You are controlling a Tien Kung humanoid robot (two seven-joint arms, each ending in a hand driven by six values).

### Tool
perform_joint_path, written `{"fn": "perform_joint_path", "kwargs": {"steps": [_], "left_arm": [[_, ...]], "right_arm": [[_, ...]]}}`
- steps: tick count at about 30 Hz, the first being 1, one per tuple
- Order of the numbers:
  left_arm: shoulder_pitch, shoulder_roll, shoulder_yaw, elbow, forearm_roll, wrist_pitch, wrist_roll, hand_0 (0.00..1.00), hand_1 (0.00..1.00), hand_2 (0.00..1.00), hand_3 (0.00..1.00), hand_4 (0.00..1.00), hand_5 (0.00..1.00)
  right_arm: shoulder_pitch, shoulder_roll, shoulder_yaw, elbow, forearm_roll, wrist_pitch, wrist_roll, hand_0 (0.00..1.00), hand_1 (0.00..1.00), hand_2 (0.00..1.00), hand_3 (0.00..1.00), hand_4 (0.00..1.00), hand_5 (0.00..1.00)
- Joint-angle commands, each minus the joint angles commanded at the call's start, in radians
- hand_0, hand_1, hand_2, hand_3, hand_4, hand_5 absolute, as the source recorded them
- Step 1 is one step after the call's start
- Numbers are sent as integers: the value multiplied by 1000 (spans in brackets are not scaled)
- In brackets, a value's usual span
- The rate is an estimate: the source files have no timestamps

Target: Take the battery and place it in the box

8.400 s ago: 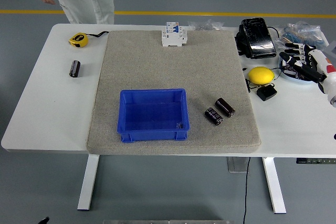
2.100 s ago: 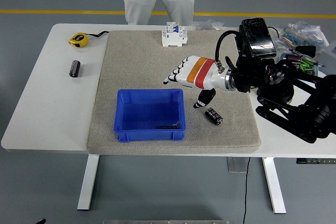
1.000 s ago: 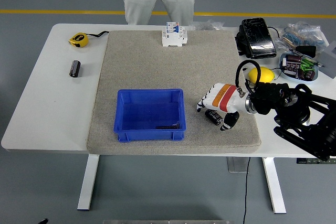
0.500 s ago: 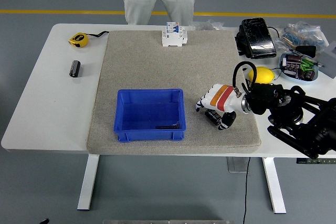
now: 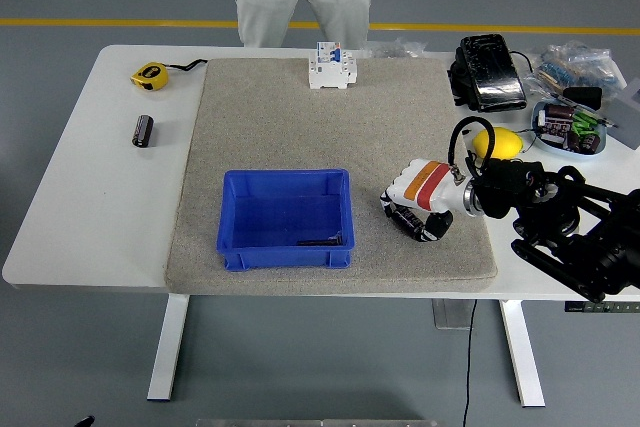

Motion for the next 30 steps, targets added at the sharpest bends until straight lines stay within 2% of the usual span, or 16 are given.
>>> {"fn": "perform_joint_path", "kwargs": {"steps": [1, 12, 21, 30], "left_arm": [[0, 0, 0, 0, 1, 0, 0, 705, 635, 758, 717, 736, 561], [1, 1, -11, 2, 13, -2, 3, 705, 635, 758, 717, 735, 559], [9, 4, -13, 2, 16, 1, 4, 705, 634, 758, 719, 734, 558], [12, 6, -21, 1, 31, 1, 9, 705, 635, 758, 719, 734, 560]], "right_arm": [[0, 0, 0, 0, 0, 0, 0, 496, 450, 482, 477, 760, 75], [3, -15, 21, 26, 2, 6, 0, 486, 443, 477, 471, 761, 71], [21, -40, 97, 106, -4, 17, -10, 496, 441, 475, 472, 743, 62], [35, -31, 168, 223, -1, 9, -37, 496, 445, 478, 477, 730, 72]]}}
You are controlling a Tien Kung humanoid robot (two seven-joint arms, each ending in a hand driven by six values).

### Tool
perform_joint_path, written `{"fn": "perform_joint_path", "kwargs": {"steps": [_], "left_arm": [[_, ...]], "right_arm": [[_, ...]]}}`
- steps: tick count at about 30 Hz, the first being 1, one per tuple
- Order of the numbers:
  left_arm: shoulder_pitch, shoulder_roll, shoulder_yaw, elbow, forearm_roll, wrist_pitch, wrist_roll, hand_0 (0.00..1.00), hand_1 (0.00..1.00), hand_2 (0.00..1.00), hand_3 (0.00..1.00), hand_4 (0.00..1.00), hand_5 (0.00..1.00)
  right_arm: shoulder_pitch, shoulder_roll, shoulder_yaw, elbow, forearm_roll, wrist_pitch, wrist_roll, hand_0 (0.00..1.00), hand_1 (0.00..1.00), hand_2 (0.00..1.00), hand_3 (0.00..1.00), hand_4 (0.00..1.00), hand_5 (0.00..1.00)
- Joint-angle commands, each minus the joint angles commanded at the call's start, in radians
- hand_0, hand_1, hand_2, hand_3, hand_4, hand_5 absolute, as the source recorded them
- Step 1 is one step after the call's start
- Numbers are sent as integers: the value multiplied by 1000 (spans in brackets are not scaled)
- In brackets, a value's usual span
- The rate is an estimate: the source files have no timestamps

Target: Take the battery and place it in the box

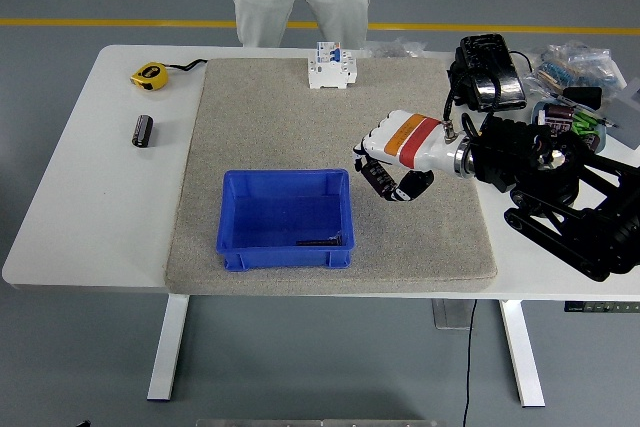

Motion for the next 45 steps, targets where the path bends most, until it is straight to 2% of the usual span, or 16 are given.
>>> {"fn": "perform_joint_path", "kwargs": {"steps": [6, 7, 10, 18, 19, 23, 24, 25, 30, 31, 36, 37, 45], "left_arm": [[-1, 2, 0, 0, 3, 1, 0, 705, 634, 758, 719, 736, 563], [-2, 3, 0, 0, 3, 1, -1, 701, 630, 756, 720, 735, 561], [-4, 3, 4, 0, -1, 2, -2, 701, 630, 756, 720, 735, 561], [-12, 3, 13, -1, -13, 5, -6, 698, 628, 754, 719, 734, 560], [-13, 3, 13, -1, -13, 5, -7, 699, 629, 753, 721, 734, 557], [-14, 4, 14, -1, -15, 5, -8, 699, 629, 753, 721, 734, 557], [-14, 4, 14, -1, -15, 5, -8, 699, 629, 753, 721, 734, 557], [-14, 4, 13, -1, -15, 5, -8, 697, 627, 752, 719, 735, 559], [-14, 5, 12, -1, -12, 6, -7, 697, 627, 752, 719, 735, 559], [-14, 5, 12, -1, -13, 6, -7, 696, 621, 750, 719, 735, 557], [-13, 5, 12, -1, -14, 7, -7, 696, 621, 750, 719, 735, 557], [-13, 5, 12, -1, -14, 7, -7, 696, 620, 749, 718, 737, 556], [-13, 4, 15, -1, -19, 7, -9, 696, 619, 747, 717, 735, 554]], "right_arm": [[30, 35, -17, 65, 11, 5, -18, 507, 460, 487, 484, 734, 85], [35, 41, -22, 72, 15, 6, -19, 523, 502, 513, 492, 738, 106], [49, 64, -42, 82, 23, 13, -26, 523, 502, 513, 492, 738, 106], [82, 133, -95, 32, 17, 21, -40, 541, 520, 541, 518, 747, 122], [85, 138, -96, 27, 17, 21, -41, 582, 566, 620, 628, 804, 173], [94, 152, -99, 21, 23, 19, -43, 582, 566, 620, 628, 804, 173], [96, 155, -101, 22, 23, 18, -43, 582, 566, 620, 628, 804, 173], [98, 157, -102, 22, 24, 18, -43, 618, 649, 729, 813, 906, 222], [102, 163, -109, 23, 32, 19, -38, 618, 649, 729, 813, 906, 222], [102, 164, -110, 21, 34, 18, -38, 725, 728, 813, 894, 924, 227], [102, 166, -107, 12, 33, 16, -44, 725, 728, 813, 894, 924, 227], [102, 165, -104, 11, 32, 15, -46, 773, 770, 863, 920, 941, 238], [100, 149, -48, 12, 19, 22, -49, 774, 778, 869, 922, 950, 250]]}}
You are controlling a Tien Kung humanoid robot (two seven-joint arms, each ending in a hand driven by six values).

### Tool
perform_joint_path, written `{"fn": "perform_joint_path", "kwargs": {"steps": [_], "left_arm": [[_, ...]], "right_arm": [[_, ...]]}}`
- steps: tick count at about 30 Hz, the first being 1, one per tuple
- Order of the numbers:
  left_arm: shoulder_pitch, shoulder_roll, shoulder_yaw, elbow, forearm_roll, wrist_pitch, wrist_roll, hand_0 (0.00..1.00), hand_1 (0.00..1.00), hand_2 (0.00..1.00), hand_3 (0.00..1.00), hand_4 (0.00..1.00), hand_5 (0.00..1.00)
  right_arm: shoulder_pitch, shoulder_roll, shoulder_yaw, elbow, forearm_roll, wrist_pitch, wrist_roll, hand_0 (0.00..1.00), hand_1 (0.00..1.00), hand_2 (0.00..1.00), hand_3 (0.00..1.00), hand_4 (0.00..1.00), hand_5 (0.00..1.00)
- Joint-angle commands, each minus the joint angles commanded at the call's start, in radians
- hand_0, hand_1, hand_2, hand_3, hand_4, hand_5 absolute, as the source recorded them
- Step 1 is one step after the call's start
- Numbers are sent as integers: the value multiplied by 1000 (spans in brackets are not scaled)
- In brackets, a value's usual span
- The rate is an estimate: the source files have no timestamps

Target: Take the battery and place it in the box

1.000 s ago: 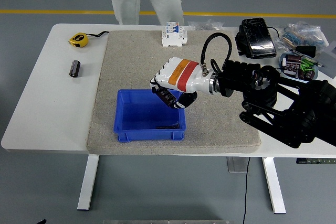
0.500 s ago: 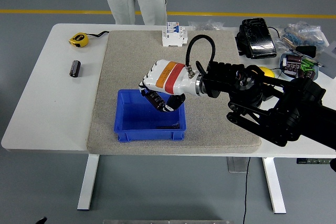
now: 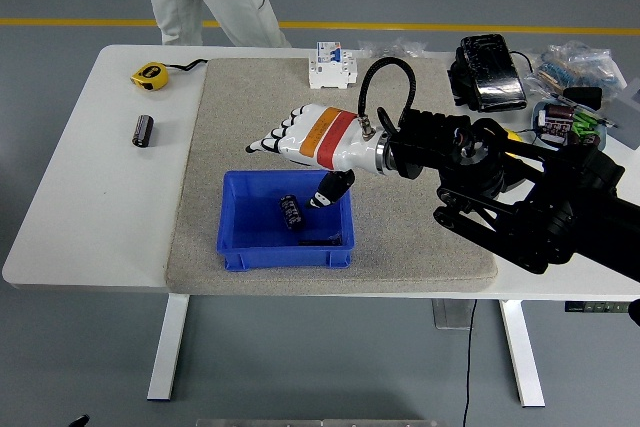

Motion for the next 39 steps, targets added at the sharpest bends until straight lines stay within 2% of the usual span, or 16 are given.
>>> {"fn": "perform_joint_path", "kwargs": {"steps": [3, 4, 8, 9, 10, 15, 16, 21, 22, 27, 28, 29, 33, 34, 39], "left_arm": [[0, 0, 1, 0, -3, 0, -1, 696, 619, 747, 717, 735, 554], [0, 0, 3, 0, -5, 0, -2, 694, 618, 746, 716, 735, 553], [1, 1, 5, 0, -8, 1, -2, 694, 618, 746, 716, 735, 553], [2, 0, 5, 1, -9, 1, -2, 694, 618, 746, 716, 735, 553], [2, 0, 6, 1, -11, 1, -3, 693, 617, 745, 716, 736, 552], [6, -1, 14, 1, -24, 2, -4, 693, 617, 745, 716, 736, 552], [6, -2, 16, 1, -27, 3, -4, 694, 620, 746, 715, 735, 552], [12, -5, 18, 2, -32, 6, -6, 694, 620, 746, 715, 735, 552], [13, -5, 17, 2, -31, 6, -6, 701, 622, 748, 714, 735, 552], [15, -8, 7, 3, -18, 4, -6, 701, 622, 748, 714, 735, 552], [15, -8, 4, 4, -14, 3, -6, 700, 627, 749, 713, 734, 553], [15, -8, 0, 4, -8, 3, -5, 700, 627, 749, 713, 734, 553], [15, -10, -12, 6, 10, 1, -2, 700, 627, 749, 713, 734, 553], [15, -10, -13, 6, 14, 0, -1, 701, 631, 751, 717, 734, 554], [15, -10, -20, 7, 27, -1, -1, 701, 631, 751, 717, 734, 554]], "right_arm": [[-2, -13, 37, -4, 0, 4, 1, 774, 778, 869, 922, 950, 250], [-3, -18, 50, -6, 0, 6, 3, 783, 781, 870, 921, 991, 265], [-15, -40, 110, -26, 25, 22, 17, 783, 781, 870, 921, 991, 265], [-21, -48, 127, -34, 40, 21, 20, 783, 781, 870, 921, 991, 265], [-29, -58, 147, -45, 67, 17, 23, 802, 787, 867, 914, 998, 338], [-62, -104, 234, -102, 228, 26, 30, 802, 787, 867, 914, 998, 338], [-67, -111, 246, -110, 254, 28, 31, 807, 791, 862, 907, 998, 512], [-129, -192, 316, -148, 464, 22, 38, 807, 791, 862, 907, 998, 512], [-143, -211, 326, -147, 510, 19, 39, 813, 799, 852, 892, 998, 713], [-223, -288, 399, -113, 724, 8, 47, 813, 799, 852, 892, 998, 713], [-240, -299, 416, -102, 757, 3, 51, 825, 810, 853, 888, 998, 854], [-262, -313, 439, -87, 802, -3, 54, 825, 810, 853, 888, 998, 854], [-339, -345, 520, -36, 970, -14, 39, 825, 810, 853, 888, 998, 854], [-360, -350, 543, -23, 1009, -9, 33, 831, 808, 850, 875, 998, 998], [-484, -365, 668, 44, 1223, 1, 9, 831, 808, 850, 875, 998, 998]]}}
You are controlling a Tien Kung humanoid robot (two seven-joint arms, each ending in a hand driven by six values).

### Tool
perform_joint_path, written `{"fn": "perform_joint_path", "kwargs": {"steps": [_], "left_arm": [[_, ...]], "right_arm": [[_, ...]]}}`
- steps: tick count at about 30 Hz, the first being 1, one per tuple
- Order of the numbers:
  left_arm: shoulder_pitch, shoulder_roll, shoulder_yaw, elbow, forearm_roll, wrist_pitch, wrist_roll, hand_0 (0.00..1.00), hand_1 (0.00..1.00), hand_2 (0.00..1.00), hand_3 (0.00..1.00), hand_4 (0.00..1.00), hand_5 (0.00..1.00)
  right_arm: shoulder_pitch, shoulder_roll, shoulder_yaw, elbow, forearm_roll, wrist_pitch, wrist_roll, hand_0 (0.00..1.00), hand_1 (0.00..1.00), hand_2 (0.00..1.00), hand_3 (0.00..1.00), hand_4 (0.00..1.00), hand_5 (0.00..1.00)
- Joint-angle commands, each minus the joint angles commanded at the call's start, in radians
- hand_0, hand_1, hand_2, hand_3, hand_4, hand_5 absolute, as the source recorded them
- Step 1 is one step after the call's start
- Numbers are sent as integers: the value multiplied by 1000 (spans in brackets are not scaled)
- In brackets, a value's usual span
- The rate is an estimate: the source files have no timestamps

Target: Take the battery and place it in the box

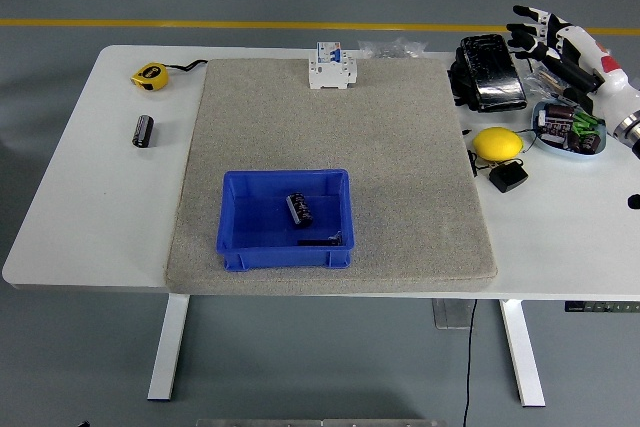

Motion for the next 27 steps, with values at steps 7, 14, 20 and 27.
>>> {"fn": "perform_joint_path", "kwargs": {"steps": [7, 14, 20, 27], "left_arm": [[-3, -1, 7, 1, -8, -1, -4, 702, 631, 748, 714, 734, 553], [-6, -1, 18, -1, -22, -2, -4, 703, 630, 752, 714, 731, 549], [-6, -2, 21, -1, -26, -3, -3, 704, 633, 752, 713, 729, 545], [-9, -1, 28, -2, -31, -3, -7, 704, 632, 752, 712, 728, 544]], "right_arm": [[-170, 45, 191, 66, 111, -2, -29, 834, 819, 846, 876, 998, 998], [-261, 103, 316, 107, 63, 0, -48, 833, 821, 845, 878, 998, 998], [-293, 126, 363, 124, 45, -2, -51, 829, 820, 845, 877, 998, 998], [-295, 142, 374, 124, 25, -1, -53, 823, 818, 838, 866, 998, 998]]}}
